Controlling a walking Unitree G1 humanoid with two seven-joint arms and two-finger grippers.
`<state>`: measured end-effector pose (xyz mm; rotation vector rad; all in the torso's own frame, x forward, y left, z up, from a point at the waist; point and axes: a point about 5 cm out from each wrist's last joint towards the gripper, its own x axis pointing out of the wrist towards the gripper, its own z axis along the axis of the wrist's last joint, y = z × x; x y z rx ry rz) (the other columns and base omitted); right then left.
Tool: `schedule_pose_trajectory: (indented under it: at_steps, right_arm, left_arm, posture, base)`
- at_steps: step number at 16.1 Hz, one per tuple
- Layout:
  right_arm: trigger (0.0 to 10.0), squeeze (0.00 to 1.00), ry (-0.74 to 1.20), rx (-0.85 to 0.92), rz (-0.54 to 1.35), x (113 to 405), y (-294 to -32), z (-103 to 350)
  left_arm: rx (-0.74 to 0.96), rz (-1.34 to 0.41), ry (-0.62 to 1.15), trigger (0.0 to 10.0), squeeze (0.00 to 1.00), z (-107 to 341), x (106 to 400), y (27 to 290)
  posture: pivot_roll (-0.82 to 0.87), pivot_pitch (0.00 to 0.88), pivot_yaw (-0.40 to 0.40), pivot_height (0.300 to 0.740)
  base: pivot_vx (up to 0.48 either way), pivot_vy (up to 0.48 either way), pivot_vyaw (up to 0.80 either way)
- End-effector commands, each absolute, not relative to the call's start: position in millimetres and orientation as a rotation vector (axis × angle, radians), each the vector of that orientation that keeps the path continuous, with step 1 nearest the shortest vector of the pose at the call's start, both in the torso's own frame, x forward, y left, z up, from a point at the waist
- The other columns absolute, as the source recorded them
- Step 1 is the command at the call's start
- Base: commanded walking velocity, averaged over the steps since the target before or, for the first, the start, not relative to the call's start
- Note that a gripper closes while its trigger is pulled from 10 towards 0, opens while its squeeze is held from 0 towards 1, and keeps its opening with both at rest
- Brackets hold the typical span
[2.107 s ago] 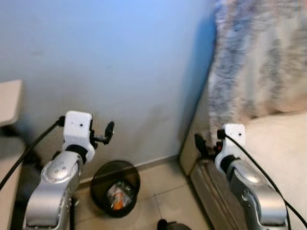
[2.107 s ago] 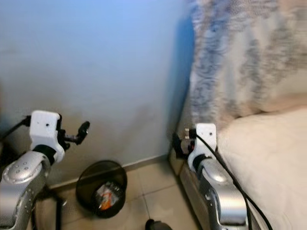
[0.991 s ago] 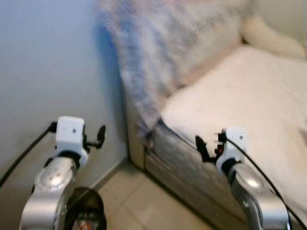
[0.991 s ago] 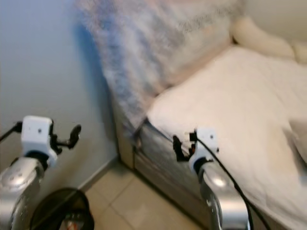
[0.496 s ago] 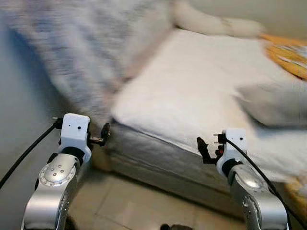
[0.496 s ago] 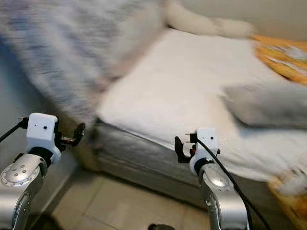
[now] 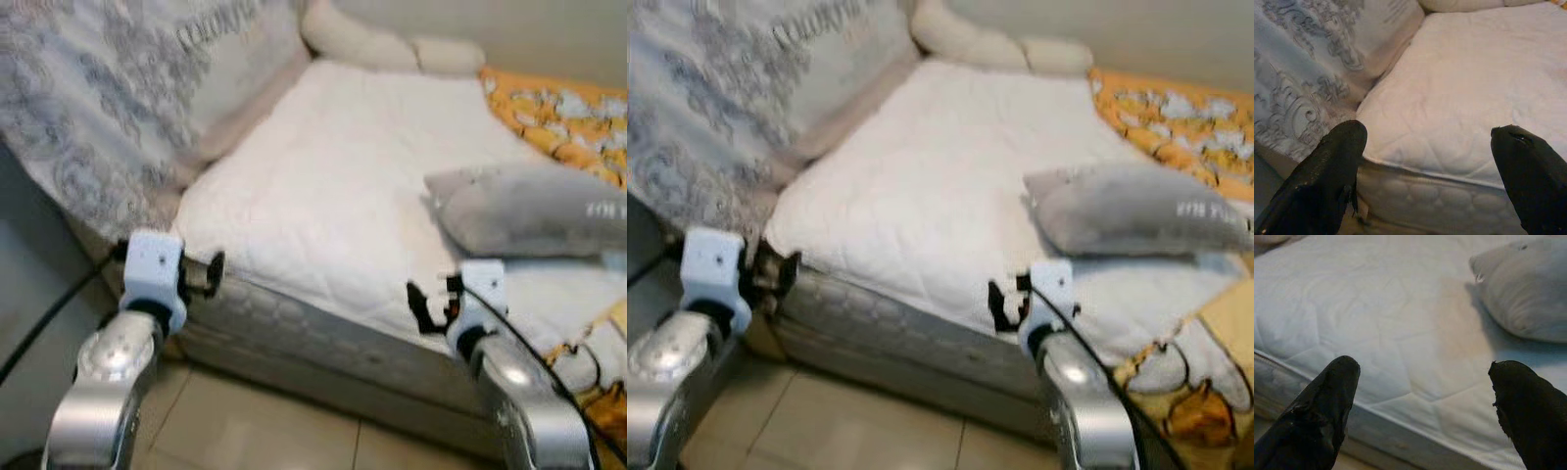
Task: Clean up the room
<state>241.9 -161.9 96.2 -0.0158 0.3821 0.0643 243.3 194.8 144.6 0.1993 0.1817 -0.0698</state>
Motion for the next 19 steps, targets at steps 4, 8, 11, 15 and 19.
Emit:
schedule_pose_trajectory:
  at_steps: [4,8,11,15,19]
  right_arm:
    - [10.0,0.0,0.347,-0.094,0.035,249.2,-162.4,99.8]
    - [10.0,0.0,0.36,-0.034,0.095,246.3,-157.6,97.4]
    - [10.0,0.0,0.351,-0.002,0.088,247.8,-158.7,100.0]
    - [10.0,0.0,0.337,0.025,0.074,251.6,-160.5,103.1]
    - [10.0,0.0,0.325,0.038,0.072,253.5,-159.9,104.2]
  left_arm:
    - [0.207,-0.067,0.182,10.0,0.0,146.3,245.6,197.4]
    - [0.163,-0.071,0.164,10.0,0.0,148.4,246.9,194.3]
    - [0.166,-0.094,0.152,10.0,0.0,149.4,246.8,192.1]
    - [0.151,-0.111,0.148,10.0,0.0,149.6,247.7,190.5]
    - [0.15,-0.128,0.142,10.0,0.0,149.7,248.2,188.5]
  posture:
    - [0.01,0.0,-0.021,0.74]
    - [0.01,0.0,-0.018,0.74]
    - [0.0,0.0,-0.015,0.74]
    - [0.0,0.0,-0.016,0.74]
    - [0.0,0.0,-0.015,0.74]
  base:
    - [0.0,-0.315,0.0]
    - [0.0,-0.075,0.0]
    - [0.0,0.0,0.0]
    - [0.213,0.0,-0.59]
    - [0.304,0.0,-0.79]
